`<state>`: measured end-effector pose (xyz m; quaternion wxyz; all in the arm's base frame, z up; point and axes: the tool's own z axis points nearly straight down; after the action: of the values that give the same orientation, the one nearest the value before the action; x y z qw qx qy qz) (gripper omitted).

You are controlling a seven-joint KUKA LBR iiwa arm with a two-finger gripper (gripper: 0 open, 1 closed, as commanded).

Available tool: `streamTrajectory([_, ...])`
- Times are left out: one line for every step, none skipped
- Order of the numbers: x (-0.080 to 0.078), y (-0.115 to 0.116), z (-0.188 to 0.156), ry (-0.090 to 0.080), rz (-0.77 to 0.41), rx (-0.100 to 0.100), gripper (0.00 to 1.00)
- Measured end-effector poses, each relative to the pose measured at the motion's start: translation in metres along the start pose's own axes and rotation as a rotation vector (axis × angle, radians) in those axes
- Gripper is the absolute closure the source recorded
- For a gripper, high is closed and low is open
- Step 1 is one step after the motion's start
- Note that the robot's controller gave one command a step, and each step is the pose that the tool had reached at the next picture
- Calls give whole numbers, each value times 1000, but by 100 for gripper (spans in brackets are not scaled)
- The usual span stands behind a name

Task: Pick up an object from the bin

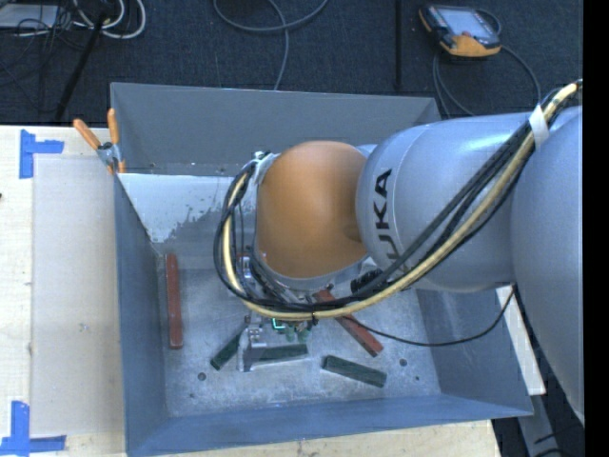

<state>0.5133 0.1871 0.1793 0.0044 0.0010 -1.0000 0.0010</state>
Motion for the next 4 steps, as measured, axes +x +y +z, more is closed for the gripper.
streamTrajectory([-2, -1, -4, -7, 3, -1, 0])
streamTrajectory([3, -14, 95, -14, -121, -4, 100])
streamTrajectory([5, -13, 95, -8, -121, -4, 0])
streamTrajectory([4, -13, 95, -8, -121, -4, 0])
